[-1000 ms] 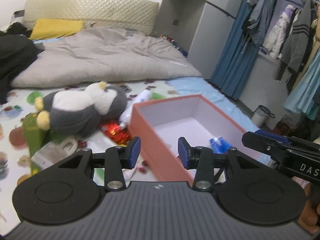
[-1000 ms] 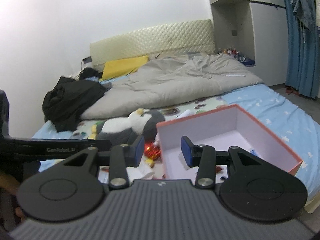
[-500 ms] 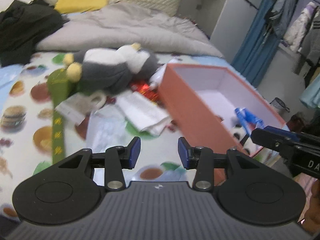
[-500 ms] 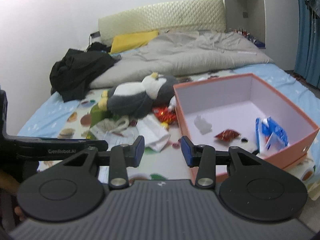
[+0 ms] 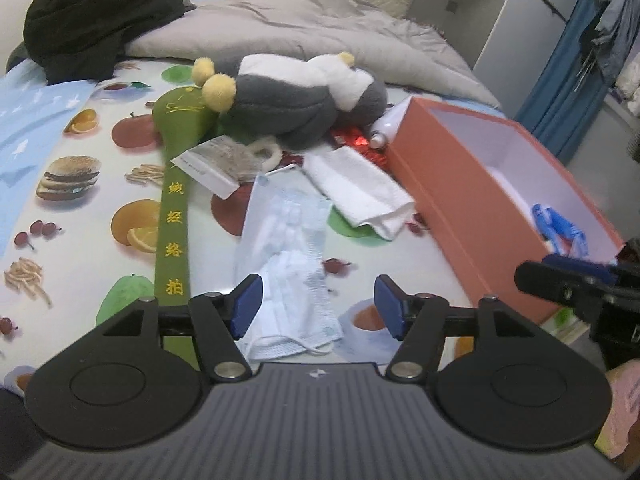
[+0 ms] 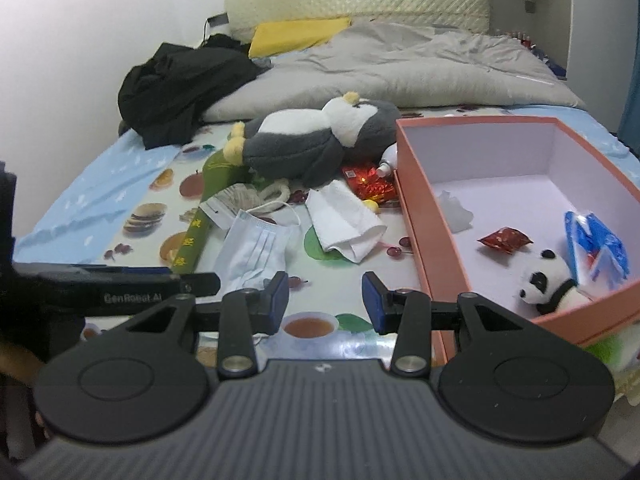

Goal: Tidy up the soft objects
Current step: 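Move both open tools back from the box to the pile on the bed, then grasp the white towel with the right tool while the left tool grasps the blue face mask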

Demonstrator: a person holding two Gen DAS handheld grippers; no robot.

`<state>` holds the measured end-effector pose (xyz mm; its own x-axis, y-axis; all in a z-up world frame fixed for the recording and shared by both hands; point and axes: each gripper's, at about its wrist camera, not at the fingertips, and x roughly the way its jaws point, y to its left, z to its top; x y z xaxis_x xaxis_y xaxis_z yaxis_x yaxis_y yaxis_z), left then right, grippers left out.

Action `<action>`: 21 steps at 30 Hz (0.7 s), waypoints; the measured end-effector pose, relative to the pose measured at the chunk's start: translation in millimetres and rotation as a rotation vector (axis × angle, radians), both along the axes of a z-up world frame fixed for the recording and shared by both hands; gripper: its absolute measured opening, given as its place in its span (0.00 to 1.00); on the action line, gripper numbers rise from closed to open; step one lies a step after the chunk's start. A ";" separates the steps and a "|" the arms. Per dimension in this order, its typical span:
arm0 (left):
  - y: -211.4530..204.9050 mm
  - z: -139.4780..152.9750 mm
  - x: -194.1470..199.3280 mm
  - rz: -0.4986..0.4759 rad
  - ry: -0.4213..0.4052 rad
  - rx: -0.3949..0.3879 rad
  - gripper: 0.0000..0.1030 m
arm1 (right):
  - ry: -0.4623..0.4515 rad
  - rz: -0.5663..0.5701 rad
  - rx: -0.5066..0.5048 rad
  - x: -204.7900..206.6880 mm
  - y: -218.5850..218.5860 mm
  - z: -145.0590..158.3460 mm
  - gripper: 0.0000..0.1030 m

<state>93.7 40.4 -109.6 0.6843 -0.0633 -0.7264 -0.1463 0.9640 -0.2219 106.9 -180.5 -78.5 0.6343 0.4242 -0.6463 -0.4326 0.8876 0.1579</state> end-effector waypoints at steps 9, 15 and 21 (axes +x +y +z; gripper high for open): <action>12.7 -48.5 36.2 0.019 0.061 -0.016 0.75 | 0.039 0.041 -0.044 54.5 33.0 -31.5 0.62; 23.5 -71.8 54.9 0.037 0.088 -0.031 0.75 | 0.020 0.050 -0.083 91.3 51.3 -41.5 0.62; 26.3 -83.7 71.5 0.023 0.099 -0.037 0.75 | 0.020 0.059 -0.150 127.2 74.9 -61.2 0.62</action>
<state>165.2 66.8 -193.3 0.6107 -0.0767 -0.7881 -0.1911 0.9516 -0.2407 234.1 -105.6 -139.7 0.5979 0.3582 -0.7171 -0.4829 0.8750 0.0344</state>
